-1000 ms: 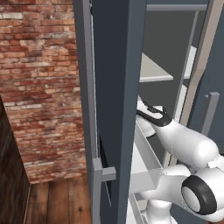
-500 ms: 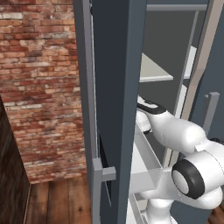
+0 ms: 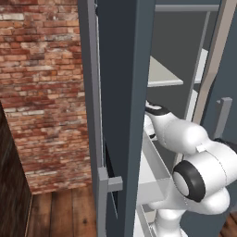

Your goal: Take the mango, corn, and chicken drumstick from the freezer and place them in the bowl on the counter.

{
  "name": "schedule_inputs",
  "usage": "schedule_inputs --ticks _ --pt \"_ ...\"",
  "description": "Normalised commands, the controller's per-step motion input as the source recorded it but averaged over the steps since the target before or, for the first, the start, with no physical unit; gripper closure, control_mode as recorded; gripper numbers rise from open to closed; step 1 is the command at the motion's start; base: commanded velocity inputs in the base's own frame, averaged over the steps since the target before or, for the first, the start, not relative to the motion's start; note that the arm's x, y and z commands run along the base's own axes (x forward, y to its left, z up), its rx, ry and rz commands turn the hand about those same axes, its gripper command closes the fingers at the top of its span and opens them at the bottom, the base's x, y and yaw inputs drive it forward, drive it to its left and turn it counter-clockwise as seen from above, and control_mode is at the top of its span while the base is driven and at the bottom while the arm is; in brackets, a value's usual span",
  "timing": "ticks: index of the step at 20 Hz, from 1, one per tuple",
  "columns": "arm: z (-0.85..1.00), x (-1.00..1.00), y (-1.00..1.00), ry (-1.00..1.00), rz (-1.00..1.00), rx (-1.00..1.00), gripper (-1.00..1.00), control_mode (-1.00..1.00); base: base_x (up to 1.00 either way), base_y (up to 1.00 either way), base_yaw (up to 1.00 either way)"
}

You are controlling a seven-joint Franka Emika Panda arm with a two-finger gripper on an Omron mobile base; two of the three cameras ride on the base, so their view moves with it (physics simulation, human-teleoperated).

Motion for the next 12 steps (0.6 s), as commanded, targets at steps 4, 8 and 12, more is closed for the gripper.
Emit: schedule_inputs --ticks 4,8,12 --pt "0.00 0.11 0.03 0.00 -0.01 0.00 -1.00 -1.00 0.00 0.00 0.00" --pt "0.00 0.05 0.01 0.00 0.00 0.00 -1.00 -1.00 0.00 0.00 0.00" --pt "0.00 0.11 0.00 0.00 0.00 0.00 -1.00 -1.00 0.00 0.00 0.00"
